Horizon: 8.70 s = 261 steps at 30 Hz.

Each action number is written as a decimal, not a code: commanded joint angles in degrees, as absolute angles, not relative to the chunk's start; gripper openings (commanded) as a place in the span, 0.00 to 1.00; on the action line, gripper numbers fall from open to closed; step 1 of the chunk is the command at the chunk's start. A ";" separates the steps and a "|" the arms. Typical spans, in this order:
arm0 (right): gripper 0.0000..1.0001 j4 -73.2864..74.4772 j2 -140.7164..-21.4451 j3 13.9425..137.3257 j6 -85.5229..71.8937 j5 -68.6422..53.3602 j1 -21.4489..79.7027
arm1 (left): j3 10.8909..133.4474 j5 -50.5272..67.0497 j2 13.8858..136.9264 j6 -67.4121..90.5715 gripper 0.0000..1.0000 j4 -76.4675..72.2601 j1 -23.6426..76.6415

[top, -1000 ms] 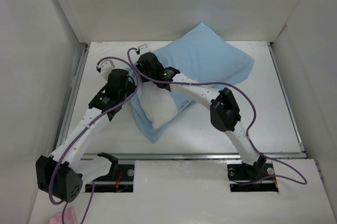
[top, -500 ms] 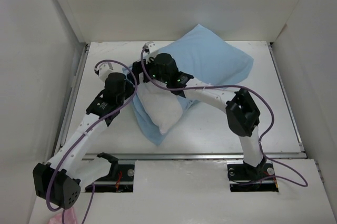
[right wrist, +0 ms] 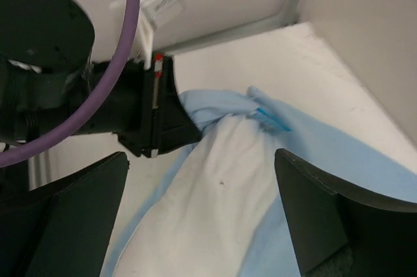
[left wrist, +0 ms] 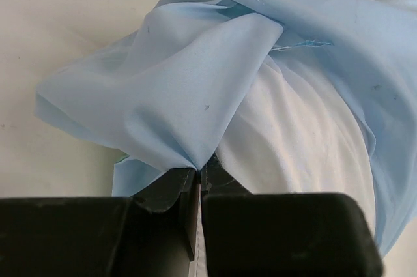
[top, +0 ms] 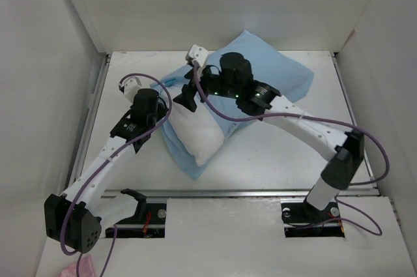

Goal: Put the pillow into the pillowcase

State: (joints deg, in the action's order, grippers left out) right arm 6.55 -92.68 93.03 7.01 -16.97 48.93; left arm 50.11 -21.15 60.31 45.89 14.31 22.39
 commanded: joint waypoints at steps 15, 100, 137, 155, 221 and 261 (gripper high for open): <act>0.16 4.48 -123.13 101.52 -15.18 12.32 48.52 | 50.45 -18.99 47.92 46.67 0.00 13.97 22.15; 1.00 9.76 -126.90 105.81 45.00 1.22 49.83 | 57.66 -18.81 58.54 47.82 1.00 29.71 9.67; 0.00 3.25 -99.58 102.38 -8.08 -17.48 38.67 | 45.87 -5.19 78.56 59.59 0.56 -19.42 19.78; 0.00 3.25 -99.58 106.17 -9.84 -17.05 38.67 | 47.20 -3.78 87.11 61.96 0.41 -28.29 21.80; 0.00 9.66 -103.35 100.28 -4.40 4.93 44.28 | 46.77 -13.61 80.89 52.12 0.00 -22.34 23.99; 0.33 9.13 -104.91 100.36 5.55 -1.15 51.59 | 44.21 -17.33 50.11 46.15 0.00 0.71 24.52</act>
State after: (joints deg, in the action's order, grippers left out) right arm 7.73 -97.97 96.92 6.68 -6.07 51.35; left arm 44.05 -19.14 54.08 47.86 4.54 24.67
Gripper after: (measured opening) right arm 0.366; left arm 0.010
